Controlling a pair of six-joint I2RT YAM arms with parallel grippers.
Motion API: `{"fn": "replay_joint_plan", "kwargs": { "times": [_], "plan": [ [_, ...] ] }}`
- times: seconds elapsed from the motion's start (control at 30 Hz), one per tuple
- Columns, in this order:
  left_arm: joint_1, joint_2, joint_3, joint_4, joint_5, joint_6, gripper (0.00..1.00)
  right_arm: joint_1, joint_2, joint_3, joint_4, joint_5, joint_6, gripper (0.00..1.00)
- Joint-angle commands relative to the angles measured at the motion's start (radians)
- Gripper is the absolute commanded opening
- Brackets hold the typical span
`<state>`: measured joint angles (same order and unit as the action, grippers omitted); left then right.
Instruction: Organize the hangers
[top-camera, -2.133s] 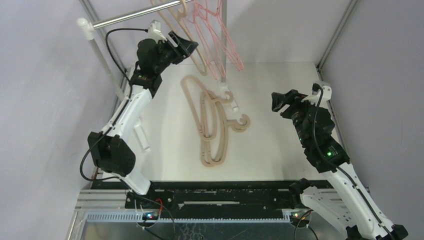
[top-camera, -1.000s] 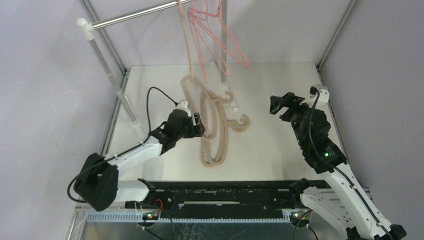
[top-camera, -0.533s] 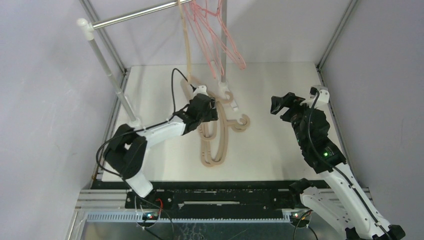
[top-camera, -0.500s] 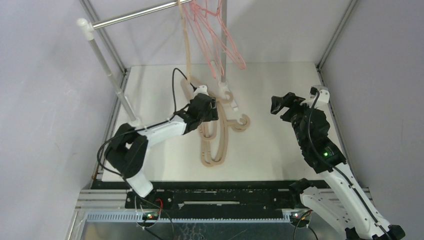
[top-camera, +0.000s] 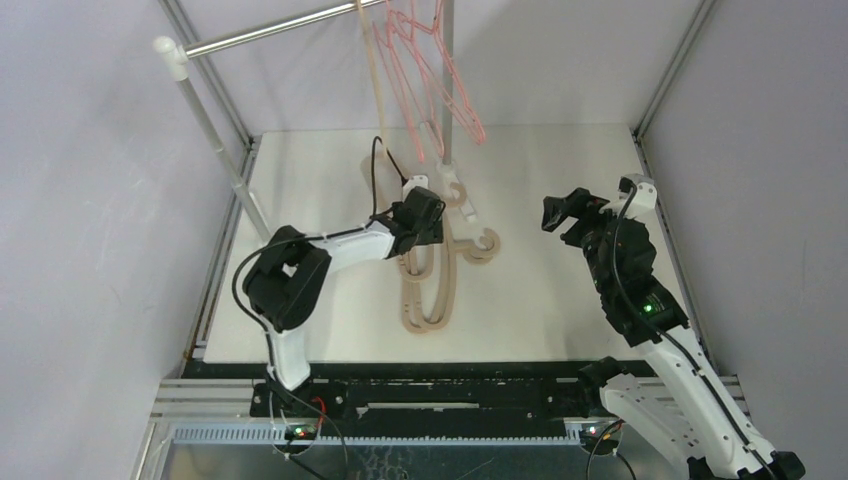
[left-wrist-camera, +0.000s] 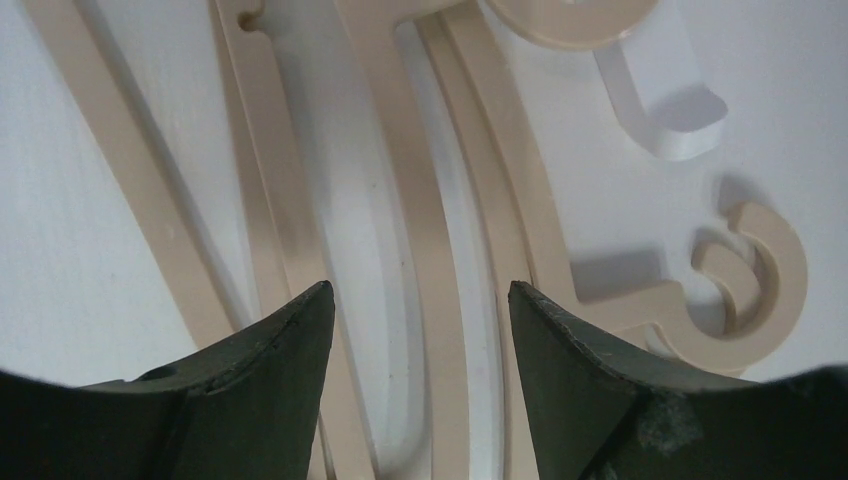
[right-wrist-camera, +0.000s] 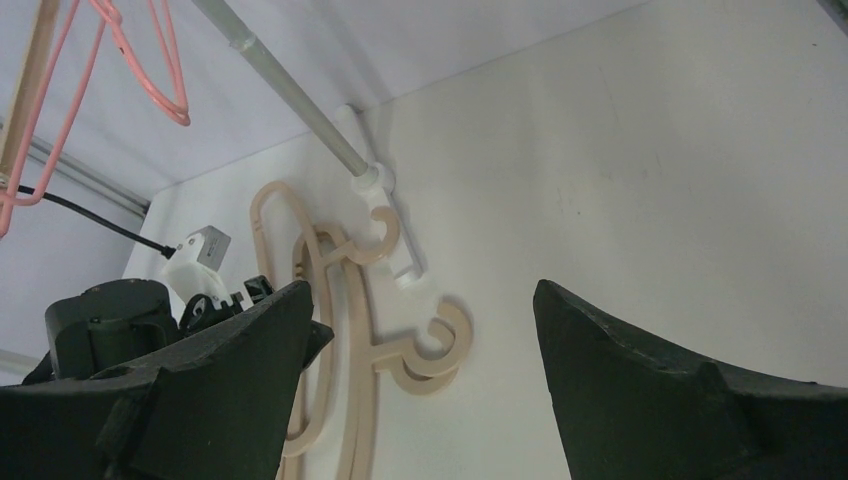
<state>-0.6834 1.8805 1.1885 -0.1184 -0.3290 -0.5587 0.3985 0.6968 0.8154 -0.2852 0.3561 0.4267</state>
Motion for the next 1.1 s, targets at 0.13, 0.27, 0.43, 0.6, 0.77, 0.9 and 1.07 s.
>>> {"fn": "replay_joint_plan", "kwargs": {
  "times": [0.13, 0.27, 0.43, 0.6, 0.77, 0.9, 1.07],
  "plan": [
    [-0.003, 0.081, 0.139, -0.023, -0.03, 0.027, 0.68, -0.023, -0.016, -0.006, 0.031, -0.015, 0.021, 0.89],
    [-0.002, 0.11, 0.158, -0.051, -0.046, 0.029, 0.66, -0.035, -0.02, -0.011, 0.029, -0.017, 0.02, 0.89],
    [-0.001, 0.127, 0.144, -0.055, -0.05, 0.022, 0.61, -0.056, -0.024, -0.023, 0.031, -0.032, 0.024, 0.89],
    [-0.001, 0.149, 0.151, -0.055, -0.042, 0.029, 0.44, -0.071, -0.025, -0.024, 0.031, -0.055, 0.028, 0.89],
    [0.0, 0.153, 0.144, -0.064, -0.042, 0.04, 0.28, -0.079, -0.03, -0.025, 0.035, -0.07, 0.03, 0.89],
    [0.002, 0.126, 0.105, -0.033, -0.018, 0.057, 0.0, -0.083, -0.028, -0.025, 0.034, -0.077, 0.034, 0.89],
    [0.001, 0.002, 0.011, -0.009, 0.018, 0.086, 0.0, -0.087, -0.022, -0.028, 0.036, -0.081, 0.034, 0.89]
  ]
}}
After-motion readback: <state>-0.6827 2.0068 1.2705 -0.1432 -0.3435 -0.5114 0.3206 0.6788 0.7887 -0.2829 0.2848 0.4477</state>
